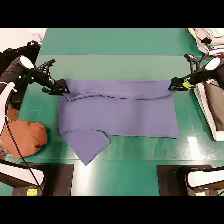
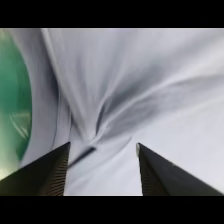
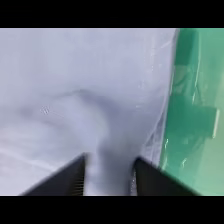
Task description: Fold the shirts.
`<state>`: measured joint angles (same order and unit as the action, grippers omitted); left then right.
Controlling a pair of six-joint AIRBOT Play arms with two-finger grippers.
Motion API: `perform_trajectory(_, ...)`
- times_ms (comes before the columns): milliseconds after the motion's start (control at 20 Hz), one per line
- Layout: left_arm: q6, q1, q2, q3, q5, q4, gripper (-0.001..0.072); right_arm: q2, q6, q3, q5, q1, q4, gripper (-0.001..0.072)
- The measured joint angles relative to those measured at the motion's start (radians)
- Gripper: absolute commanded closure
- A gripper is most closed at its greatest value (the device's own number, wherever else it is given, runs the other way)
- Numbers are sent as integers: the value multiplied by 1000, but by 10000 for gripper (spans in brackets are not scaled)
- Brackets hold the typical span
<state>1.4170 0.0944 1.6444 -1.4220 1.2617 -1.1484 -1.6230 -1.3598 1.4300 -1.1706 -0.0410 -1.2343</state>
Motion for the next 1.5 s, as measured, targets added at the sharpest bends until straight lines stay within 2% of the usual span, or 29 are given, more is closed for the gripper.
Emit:
perform_trajectory(150,20,0,-76,22,38,-39,207,24,0,2,-74,18,2,345)
perform_trajectory(300,44,0,-226,116,74,-85,207,101,0,-37,-128,51,2,345)
perform_trajectory(500,93,-2,-479,388,109,-109,207,243,0,-162,-150,97,3,345)
perform_trajectory(750,177,-2,-749,752,108,-87,207,388,0,-320,-98,134,7,346)
perform_trajectory(1000,206,-2,-840,976,29,36,207,442,0,-379,-62,142,10,346)
perform_trajectory(1300,205,-1,-859,1094,-95,163,207,454,0,-391,-55,143,11,346)
perform_trajectory(1350,205,-1,-861,1102,-119,174,228,455,0,-391,-55,143,11,346)
perform_trajectory(1450,203,-2,-861,1119,-155,182,667,455,0,-393,-58,143,12,346)
perform_trajectory(1500,200,-1,-860,1125,-175,179,679,455,0,-393,-61,143,12,346)
